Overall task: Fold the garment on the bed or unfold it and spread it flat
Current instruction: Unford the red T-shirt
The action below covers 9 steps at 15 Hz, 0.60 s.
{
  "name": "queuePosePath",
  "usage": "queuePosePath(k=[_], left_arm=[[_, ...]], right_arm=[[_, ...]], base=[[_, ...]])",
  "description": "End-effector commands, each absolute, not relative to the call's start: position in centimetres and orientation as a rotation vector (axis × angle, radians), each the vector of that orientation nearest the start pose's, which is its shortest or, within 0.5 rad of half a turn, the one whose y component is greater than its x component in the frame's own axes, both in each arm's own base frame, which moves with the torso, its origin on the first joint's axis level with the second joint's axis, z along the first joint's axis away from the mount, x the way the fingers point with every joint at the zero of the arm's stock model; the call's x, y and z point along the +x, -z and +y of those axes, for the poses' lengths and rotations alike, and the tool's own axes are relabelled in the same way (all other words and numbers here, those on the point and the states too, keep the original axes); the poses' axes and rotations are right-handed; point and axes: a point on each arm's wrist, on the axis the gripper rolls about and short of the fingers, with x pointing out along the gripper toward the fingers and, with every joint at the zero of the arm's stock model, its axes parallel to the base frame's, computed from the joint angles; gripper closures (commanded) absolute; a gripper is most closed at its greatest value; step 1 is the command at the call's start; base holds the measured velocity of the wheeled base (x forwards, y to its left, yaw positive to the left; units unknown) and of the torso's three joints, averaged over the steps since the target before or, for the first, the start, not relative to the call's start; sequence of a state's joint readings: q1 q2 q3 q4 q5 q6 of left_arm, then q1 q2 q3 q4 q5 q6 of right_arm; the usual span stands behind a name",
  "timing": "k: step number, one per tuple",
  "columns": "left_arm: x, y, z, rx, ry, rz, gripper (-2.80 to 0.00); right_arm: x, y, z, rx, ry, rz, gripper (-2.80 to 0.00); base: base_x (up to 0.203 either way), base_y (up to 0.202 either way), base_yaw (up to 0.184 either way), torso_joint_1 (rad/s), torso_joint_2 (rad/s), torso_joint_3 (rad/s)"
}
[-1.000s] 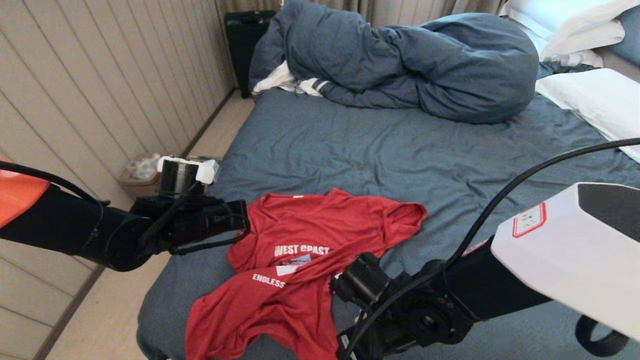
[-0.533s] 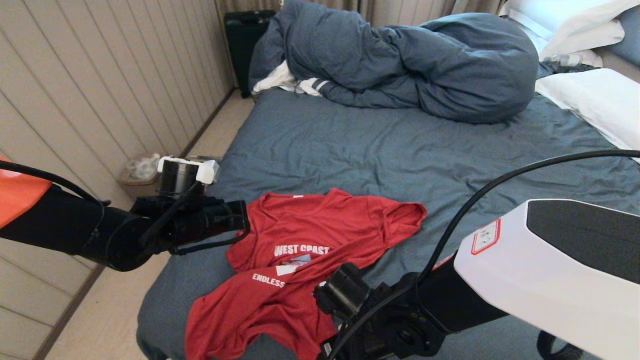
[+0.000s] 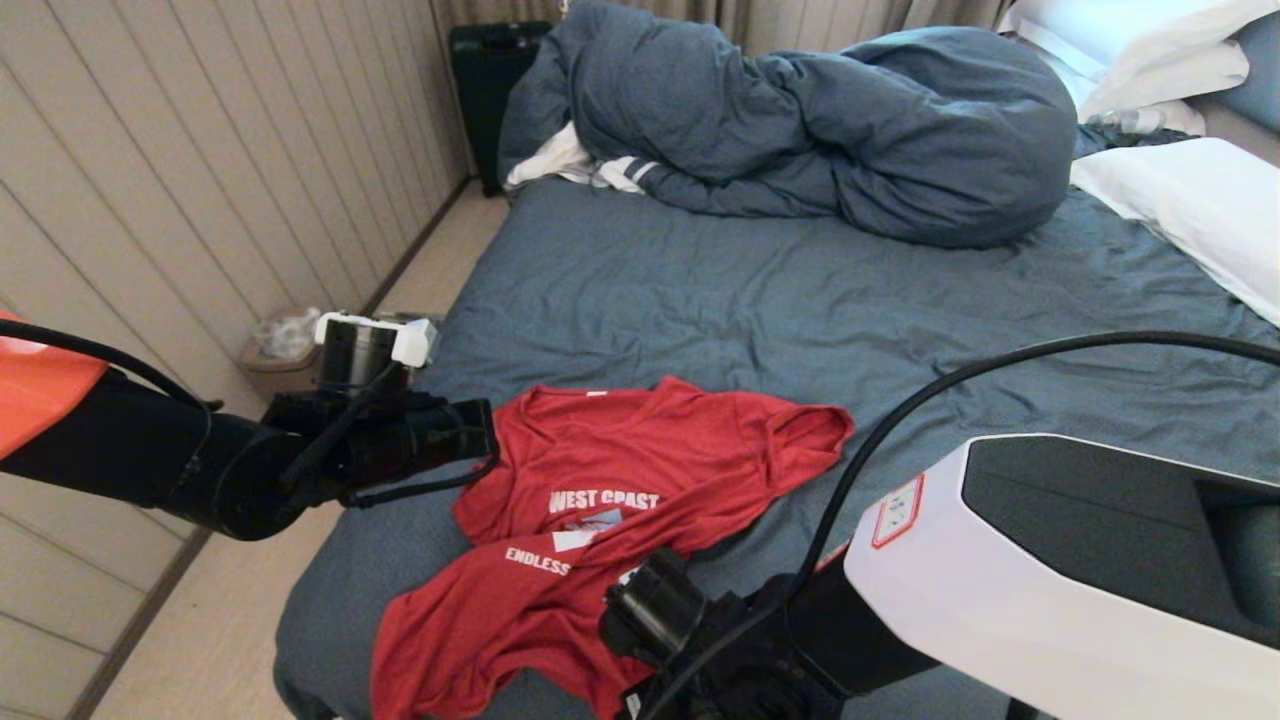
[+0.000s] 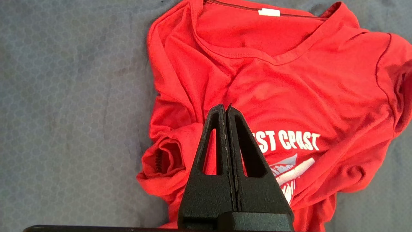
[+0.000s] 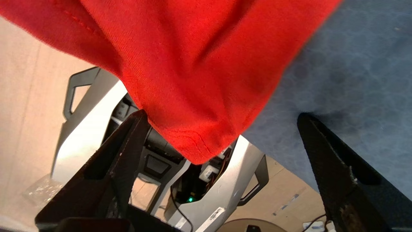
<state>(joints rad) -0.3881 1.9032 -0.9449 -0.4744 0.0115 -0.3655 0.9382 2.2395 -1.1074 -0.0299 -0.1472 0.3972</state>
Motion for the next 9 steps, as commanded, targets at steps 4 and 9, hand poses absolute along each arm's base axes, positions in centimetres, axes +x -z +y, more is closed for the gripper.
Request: queuePosePath(k=[4,9], left_arm=[[32.7,-13.4,-13.3,-0.259,0.275,0.543,0.00],[32.6,-13.2,-13.3,-0.258,0.275,0.548,0.00]], right_arm=[[22.2,-1.2,30.2,-0.247,-0.496,1.081,0.00],[21.6,-2.3,29.0,-0.238,-0.491,1.081,0.00]], base=[[0.000,0.000,0.000,0.000,0.00,0.000],[0.000,0.000,0.000,0.000,0.00,0.000]])
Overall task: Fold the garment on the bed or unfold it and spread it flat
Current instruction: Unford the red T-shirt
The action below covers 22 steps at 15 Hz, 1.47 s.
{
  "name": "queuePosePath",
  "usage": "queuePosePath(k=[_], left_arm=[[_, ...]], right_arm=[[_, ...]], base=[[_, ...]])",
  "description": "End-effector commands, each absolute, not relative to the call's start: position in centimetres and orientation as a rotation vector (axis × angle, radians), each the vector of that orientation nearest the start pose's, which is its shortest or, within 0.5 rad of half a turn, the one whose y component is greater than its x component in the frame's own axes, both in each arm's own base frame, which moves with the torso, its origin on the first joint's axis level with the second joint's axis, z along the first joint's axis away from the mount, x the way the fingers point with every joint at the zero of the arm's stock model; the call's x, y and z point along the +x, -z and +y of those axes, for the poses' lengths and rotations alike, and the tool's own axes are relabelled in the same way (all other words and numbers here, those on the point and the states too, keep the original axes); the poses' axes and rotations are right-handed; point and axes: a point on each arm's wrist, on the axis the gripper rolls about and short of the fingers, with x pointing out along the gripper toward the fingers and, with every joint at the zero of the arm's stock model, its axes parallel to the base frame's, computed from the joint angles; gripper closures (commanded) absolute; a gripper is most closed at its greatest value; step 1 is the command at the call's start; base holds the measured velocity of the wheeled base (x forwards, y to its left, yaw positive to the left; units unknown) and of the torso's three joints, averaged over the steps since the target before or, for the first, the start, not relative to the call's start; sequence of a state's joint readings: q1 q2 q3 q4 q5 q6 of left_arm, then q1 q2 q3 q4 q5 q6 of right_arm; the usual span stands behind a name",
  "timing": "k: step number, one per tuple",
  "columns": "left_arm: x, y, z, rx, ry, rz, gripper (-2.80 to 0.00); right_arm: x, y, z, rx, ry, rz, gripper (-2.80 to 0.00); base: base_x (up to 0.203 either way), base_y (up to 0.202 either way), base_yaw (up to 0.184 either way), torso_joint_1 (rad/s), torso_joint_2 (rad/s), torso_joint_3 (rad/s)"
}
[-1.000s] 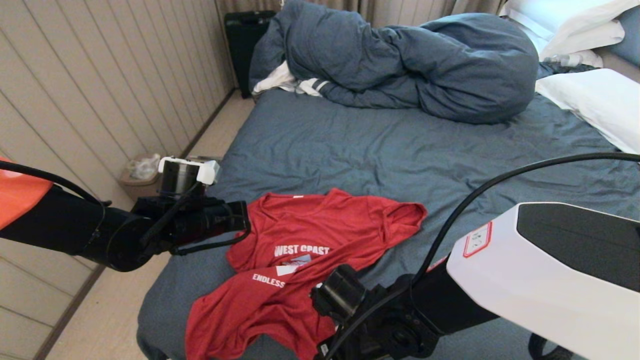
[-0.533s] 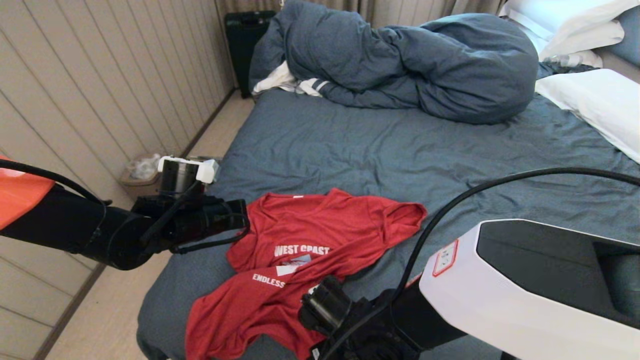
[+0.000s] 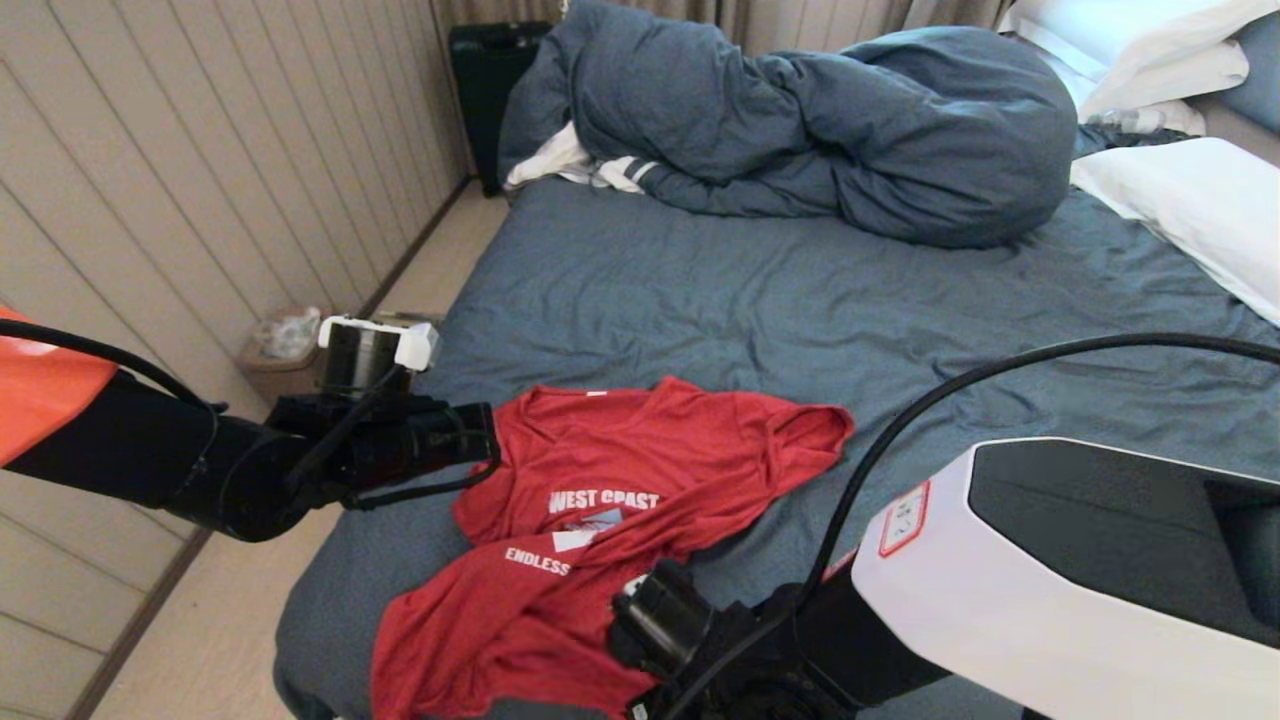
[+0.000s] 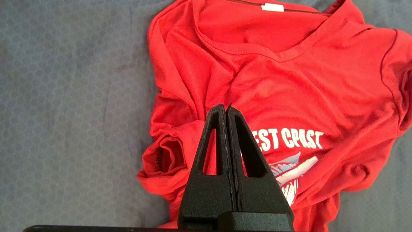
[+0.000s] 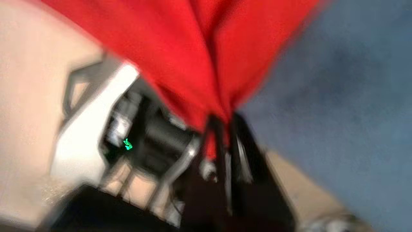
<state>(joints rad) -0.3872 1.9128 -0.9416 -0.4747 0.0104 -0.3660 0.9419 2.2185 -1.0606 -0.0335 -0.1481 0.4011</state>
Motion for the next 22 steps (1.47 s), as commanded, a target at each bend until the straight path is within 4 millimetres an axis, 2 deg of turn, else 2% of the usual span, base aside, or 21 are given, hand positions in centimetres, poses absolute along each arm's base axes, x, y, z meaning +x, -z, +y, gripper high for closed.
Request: queuePosePath(k=[1,5,7,9,13,17,22], left_arm=[[32.6,-13.2,-13.3,-0.258,0.275,0.549,0.00],[32.5,-13.3,-13.3,-0.260,0.276,0.548,0.00],[32.4,-13.3,-13.2,-0.260,0.276,0.548,0.00],[32.3,-13.3,-13.2,-0.256,0.276,0.551,0.00],[32.3,-13.3,-13.2,-0.257,0.276,0.550,0.00],[32.3,-13.2,-13.2,-0.255,0.276,0.551,0.00],[32.4,-13.1,-13.2,-0.253,0.276,0.553,0.00]], right_arm=[[21.4,-2.6,28.7,-0.236,-0.489,1.082,0.00],[21.2,-3.2,27.9,-0.222,-0.477,1.082,0.00],[20.6,-4.1,27.1,-0.217,-0.480,1.076,0.00],[19.5,-5.5,25.6,-0.203,-0.480,1.067,0.00],[16.0,-7.0,21.4,-0.165,-0.446,1.098,0.00],[11.9,-6.7,18.1,-0.124,-0.402,1.169,0.00],[10.4,-5.8,15.6,-0.127,-0.347,1.219,0.00]], base=[[0.000,0.000,0.000,0.000,0.00,0.000],[0.000,0.000,0.000,0.000,0.00,0.000],[0.000,0.000,0.000,0.000,0.00,0.000],[0.000,0.000,0.000,0.000,0.00,0.000],[0.000,0.000,0.000,0.000,0.00,0.000],[0.000,0.000,0.000,0.000,0.00,0.000],[0.000,0.000,0.000,0.000,0.00,0.000]])
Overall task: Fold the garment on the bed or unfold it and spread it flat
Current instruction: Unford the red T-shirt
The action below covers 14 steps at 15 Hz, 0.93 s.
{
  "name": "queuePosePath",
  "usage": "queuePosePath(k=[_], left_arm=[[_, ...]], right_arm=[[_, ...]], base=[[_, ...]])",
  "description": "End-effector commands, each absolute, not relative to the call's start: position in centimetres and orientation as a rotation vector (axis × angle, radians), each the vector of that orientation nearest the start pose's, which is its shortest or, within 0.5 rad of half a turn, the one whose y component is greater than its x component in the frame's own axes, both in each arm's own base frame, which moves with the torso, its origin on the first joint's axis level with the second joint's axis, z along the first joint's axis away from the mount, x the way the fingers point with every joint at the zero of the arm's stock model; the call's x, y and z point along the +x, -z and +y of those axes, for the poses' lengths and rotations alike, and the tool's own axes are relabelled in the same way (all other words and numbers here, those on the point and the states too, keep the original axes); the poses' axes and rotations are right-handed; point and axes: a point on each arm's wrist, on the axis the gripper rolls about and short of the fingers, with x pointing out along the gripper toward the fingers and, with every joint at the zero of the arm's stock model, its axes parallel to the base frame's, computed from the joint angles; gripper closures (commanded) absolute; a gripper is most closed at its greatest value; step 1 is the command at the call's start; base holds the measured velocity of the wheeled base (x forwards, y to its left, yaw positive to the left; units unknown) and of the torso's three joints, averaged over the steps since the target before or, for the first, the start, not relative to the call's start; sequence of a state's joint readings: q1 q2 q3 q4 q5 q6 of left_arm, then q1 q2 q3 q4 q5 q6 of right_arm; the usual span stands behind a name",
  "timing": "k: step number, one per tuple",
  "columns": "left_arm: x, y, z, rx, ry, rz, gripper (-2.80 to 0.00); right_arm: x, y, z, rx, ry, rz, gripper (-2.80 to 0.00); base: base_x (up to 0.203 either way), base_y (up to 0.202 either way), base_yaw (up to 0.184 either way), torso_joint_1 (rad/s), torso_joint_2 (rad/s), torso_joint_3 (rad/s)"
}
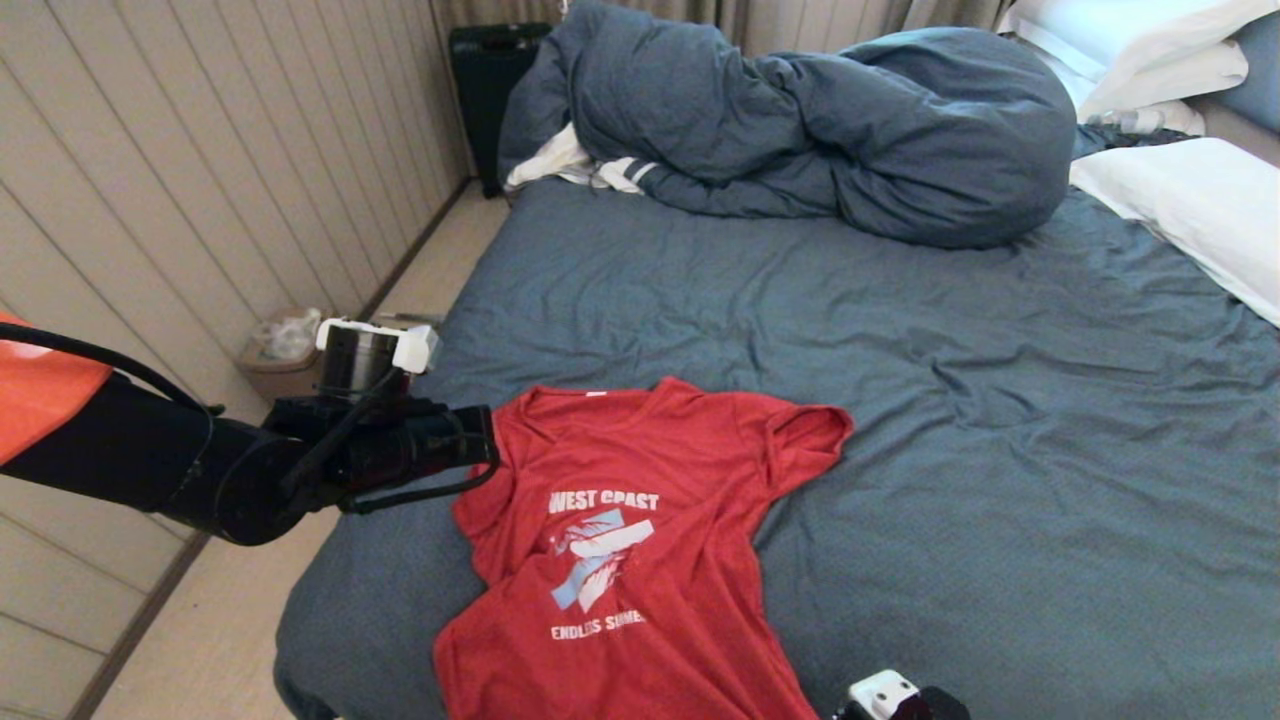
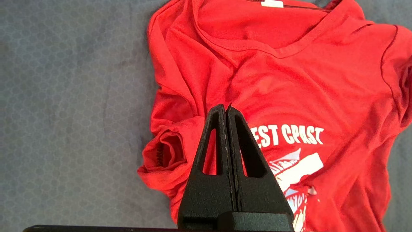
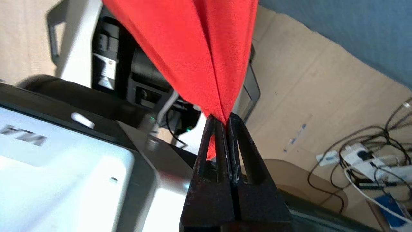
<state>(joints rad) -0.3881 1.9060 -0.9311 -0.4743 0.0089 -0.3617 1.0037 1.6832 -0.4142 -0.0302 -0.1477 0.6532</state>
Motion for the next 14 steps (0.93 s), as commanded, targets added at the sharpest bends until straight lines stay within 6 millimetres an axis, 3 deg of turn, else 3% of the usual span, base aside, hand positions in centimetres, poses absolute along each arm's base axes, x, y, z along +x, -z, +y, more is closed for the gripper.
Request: queuePosePath(k=[1,6,14], left_arm=[[32.4,-13.1,-13.2,-0.252,0.276,0.555,0.00],[32.5,-12.9,-13.3,-0.251,0.275,0.559,0.00],[32.5,-13.0,-13.3,-0.252,0.276,0.556,0.00]], right_arm=[[10.2,-5.8,15.3,-0.129,-0.346,1.221,0.00],[8.8,-5.1,13.7,-0.132,-0.313,1.259,0.00],[8.5,-4.8,13.8,-0.168,-0.326,1.260,0.00]], base=[[0.000,0.000,0.000,0.000,0.00,0.000],[0.000,0.000,0.000,0.000,0.00,0.000],[0.000,0.000,0.000,0.000,0.00,0.000]])
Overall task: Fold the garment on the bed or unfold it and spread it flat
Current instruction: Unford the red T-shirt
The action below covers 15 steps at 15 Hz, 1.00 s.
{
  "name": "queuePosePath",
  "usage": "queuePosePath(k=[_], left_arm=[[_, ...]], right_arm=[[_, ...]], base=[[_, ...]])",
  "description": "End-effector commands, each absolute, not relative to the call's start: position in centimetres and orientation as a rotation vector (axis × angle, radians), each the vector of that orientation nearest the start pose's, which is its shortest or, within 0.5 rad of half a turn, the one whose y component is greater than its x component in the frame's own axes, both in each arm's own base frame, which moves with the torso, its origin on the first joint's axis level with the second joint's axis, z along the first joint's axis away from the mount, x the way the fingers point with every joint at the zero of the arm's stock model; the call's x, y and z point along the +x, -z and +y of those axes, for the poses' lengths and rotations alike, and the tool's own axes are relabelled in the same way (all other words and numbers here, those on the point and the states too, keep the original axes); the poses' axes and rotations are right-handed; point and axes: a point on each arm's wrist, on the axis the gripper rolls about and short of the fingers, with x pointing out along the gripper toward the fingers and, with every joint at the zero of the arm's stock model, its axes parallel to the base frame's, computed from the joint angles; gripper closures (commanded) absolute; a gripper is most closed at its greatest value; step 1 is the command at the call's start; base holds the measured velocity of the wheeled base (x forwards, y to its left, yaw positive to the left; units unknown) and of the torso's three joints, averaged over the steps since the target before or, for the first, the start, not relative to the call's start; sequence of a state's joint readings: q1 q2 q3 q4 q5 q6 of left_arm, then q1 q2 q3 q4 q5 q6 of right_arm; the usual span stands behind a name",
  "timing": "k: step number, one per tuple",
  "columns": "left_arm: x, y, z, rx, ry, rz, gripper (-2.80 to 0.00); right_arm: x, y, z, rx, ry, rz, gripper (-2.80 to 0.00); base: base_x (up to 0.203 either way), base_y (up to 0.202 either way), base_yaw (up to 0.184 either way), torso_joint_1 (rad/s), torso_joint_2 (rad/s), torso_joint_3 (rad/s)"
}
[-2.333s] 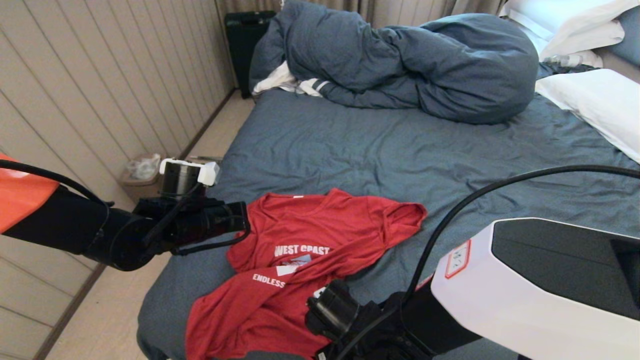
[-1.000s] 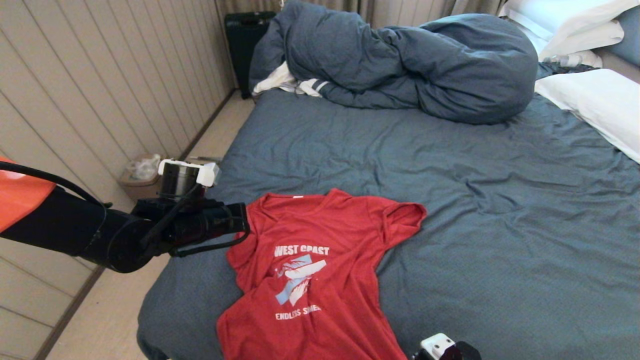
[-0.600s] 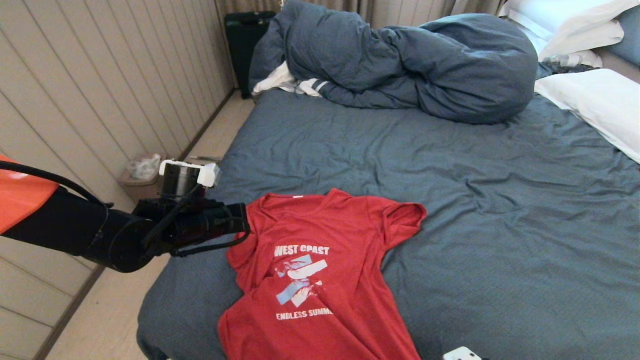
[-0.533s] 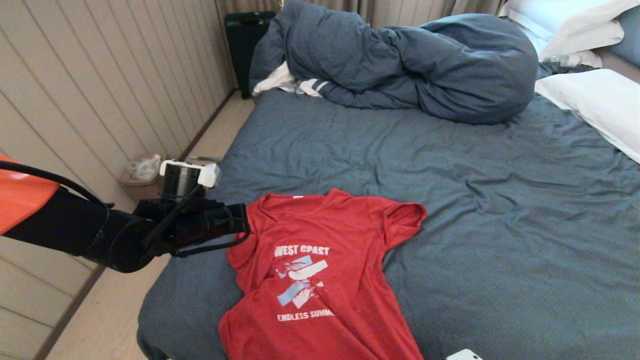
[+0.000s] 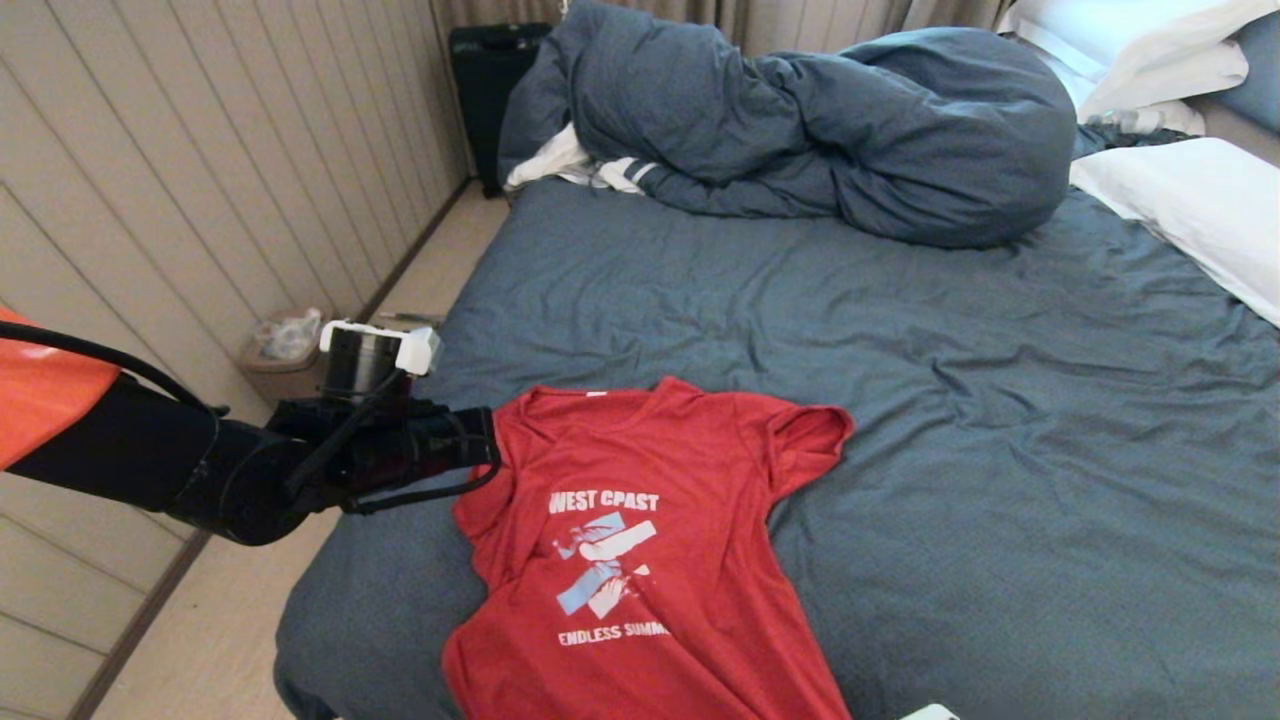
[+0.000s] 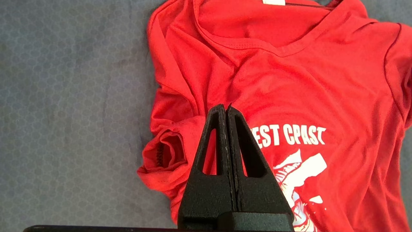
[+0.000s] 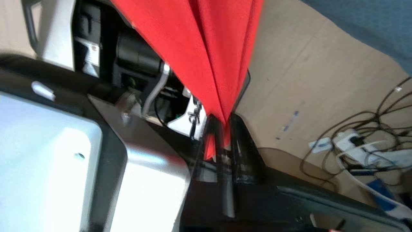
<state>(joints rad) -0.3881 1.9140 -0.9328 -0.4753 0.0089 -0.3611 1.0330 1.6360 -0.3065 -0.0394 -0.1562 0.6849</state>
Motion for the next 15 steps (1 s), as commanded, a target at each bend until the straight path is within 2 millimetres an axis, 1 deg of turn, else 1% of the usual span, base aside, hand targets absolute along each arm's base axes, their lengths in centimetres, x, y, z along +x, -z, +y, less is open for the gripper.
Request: queuePosePath(k=[1,5,7,9,10,13,15], left_arm=[[32.4,-13.0,-13.2,-0.252,0.276,0.555,0.00],[32.5,-13.1,-13.3,-0.253,0.276,0.553,0.00],[32.6,-13.1,-13.3,-0.254,0.278,0.551,0.00],[32.7,-13.3,-13.3,-0.253,0.279,0.544,0.00],[32.9,-13.5,-13.4,-0.254,0.281,0.534,0.00],[34.4,-14.0,-14.0,-0.258,0.285,0.501,0.00],[36.1,-14.0,-14.7,-0.247,0.295,0.478,0.00]], right_arm=[[8.2,-4.8,13.9,-0.184,-0.339,1.256,-2.80],[8.9,-5.4,14.2,-0.140,-0.318,1.219,-2.80],[10.3,-6.1,14.6,-0.082,-0.286,1.163,-2.80],[12.3,-7.6,15.3,-0.010,-0.276,1.087,-2.80],[13.5,-8.6,15.7,0.020,-0.280,1.040,0.00],[18.5,-13.1,16.1,0.105,-0.269,0.854,0.00],[22.4,-16.1,15.5,0.146,-0.232,0.733,0.00]], base=[[0.000,0.000,0.000,0.000,0.00,0.000],[0.000,0.000,0.000,0.000,0.00,0.000],[0.000,0.000,0.000,0.000,0.00,0.000],[0.000,0.000,0.000,0.000,0.00,0.000],[0.000,0.000,0.000,0.000,0.00,0.000],[0.000,0.000,0.000,0.000,0.00,0.000],[0.000,0.000,0.000,0.000,0.00,0.000]])
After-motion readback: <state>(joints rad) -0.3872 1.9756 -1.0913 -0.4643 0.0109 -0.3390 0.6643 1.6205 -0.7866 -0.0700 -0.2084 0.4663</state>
